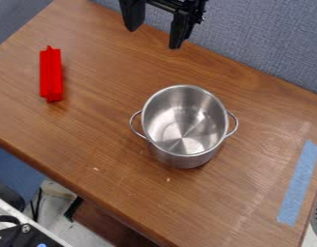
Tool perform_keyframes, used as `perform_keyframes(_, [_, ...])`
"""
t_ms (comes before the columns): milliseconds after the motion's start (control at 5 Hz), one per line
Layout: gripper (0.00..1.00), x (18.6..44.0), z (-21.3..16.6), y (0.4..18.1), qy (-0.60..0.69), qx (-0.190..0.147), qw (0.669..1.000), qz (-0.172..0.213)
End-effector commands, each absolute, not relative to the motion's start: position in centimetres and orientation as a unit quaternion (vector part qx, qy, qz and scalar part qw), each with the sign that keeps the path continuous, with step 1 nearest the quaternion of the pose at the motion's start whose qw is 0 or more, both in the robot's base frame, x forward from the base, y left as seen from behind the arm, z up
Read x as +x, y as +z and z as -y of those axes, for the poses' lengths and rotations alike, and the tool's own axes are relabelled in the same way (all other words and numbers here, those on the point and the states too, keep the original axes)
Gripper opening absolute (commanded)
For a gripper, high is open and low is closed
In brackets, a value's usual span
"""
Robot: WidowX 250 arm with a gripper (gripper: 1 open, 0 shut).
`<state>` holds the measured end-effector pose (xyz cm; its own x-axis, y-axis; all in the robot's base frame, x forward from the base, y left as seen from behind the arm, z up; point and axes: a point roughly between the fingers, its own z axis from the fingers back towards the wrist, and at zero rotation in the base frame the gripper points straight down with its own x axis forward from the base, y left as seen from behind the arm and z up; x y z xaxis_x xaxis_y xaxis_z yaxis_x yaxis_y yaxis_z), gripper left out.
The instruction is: Put the red object in the metal pot
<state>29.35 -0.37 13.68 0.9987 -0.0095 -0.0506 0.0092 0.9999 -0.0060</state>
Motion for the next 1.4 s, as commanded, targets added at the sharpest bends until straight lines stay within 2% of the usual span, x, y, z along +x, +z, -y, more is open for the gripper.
perform_keyframes(0, [1.0, 30.0, -0.6, 11.5, 0.022, -0.005, 0.999, -0.033])
perform_keyframes(200, [1.0, 29.6, -5.6, 13.7, 0.055, -0.015, 0.998, -0.032])
perform_keyframes(400, [1.0, 28.9, -10.8, 15.6, 0.144, -0.027, 0.989, -0.018])
perform_keyframes(800, [1.0, 28.4, -17.9, 15.4, 0.221, -0.035, 0.975, -0.005])
perform_keyframes(1000, [1.0, 26.9, -14.7, 14.1, 0.138, -0.037, 0.99, -0.012])
perform_keyframes(1200, [1.0, 26.1, -11.1, 12.5, 0.067, -0.056, 0.996, -0.005])
